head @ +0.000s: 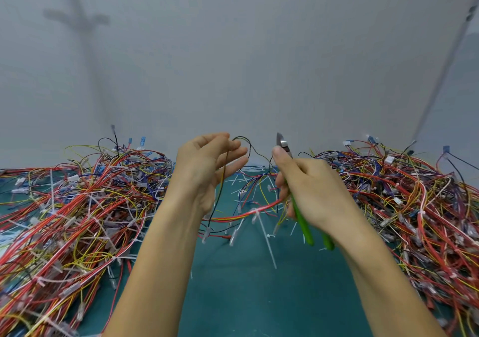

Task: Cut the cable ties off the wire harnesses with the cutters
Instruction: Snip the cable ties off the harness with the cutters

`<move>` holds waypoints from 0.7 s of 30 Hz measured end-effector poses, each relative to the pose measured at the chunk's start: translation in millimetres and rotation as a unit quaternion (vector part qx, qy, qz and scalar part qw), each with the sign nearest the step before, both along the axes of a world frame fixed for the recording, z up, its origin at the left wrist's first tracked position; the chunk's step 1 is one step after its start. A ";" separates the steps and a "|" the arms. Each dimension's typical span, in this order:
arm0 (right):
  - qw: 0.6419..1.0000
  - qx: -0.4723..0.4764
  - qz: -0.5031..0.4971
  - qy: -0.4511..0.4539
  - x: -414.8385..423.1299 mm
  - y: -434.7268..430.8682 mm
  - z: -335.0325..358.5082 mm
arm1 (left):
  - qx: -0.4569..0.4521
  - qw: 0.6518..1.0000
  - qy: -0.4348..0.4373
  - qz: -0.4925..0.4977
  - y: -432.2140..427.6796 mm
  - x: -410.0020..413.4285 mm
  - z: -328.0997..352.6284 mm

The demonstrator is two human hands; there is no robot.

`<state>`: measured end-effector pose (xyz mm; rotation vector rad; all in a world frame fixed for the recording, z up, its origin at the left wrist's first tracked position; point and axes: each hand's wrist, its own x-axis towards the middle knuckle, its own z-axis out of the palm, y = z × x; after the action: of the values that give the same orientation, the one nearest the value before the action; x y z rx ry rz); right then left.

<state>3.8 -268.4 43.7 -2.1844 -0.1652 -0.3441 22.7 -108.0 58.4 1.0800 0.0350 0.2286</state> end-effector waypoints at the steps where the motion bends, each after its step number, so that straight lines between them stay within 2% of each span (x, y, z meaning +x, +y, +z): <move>1: 1.000 -0.005 -0.002 0.018 2.8 -2.5 -2.3 | -0.004 1.000 -0.003 -0.005 1.7 0.2 0.2; 5: 0.992 -0.063 0.008 0.113 11.0 -4.6 -18.5 | -0.002 1.000 -0.013 -0.028 3.1 -0.6 0.7; 9: 0.981 -0.153 -0.002 0.115 13.8 -0.3 -29.9 | 0.010 0.999 -0.027 -0.035 2.1 -2.0 -0.4; 10: 0.981 -0.161 -0.005 0.112 14.2 0.1 -31.4 | 0.037 0.998 -0.028 -0.030 3.0 -2.5 -0.6; 12: 0.981 -0.167 -0.006 0.100 15.1 0.2 -33.2 | 0.154 0.987 -0.033 -0.015 7.3 -4.3 -1.6; 14: 0.982 -0.165 -0.005 0.089 16.0 -0.1 -34.1 | 0.292 0.955 -0.045 -0.015 14.1 -5.4 -3.5; 16: 0.985 -0.151 -0.008 0.077 17.6 -0.3 -34.4 | 0.414 0.908 -0.045 -0.045 20.8 -6.4 -4.6; 19: 0.991 -0.128 -0.020 0.043 20.6 -0.5 -33.6 | 0.587 0.802 -0.015 -0.116 24.3 -8.6 -9.1; 21: 0.994 -0.106 -0.028 0.018 21.3 -0.4 -32.3 | 0.651 0.741 -0.009 -0.167 21.7 -10.4 -13.9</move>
<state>25.1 -268.8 11.3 -2.4070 -0.1243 -0.3318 12.2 -86.3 44.5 2.4648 -0.4001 -0.1221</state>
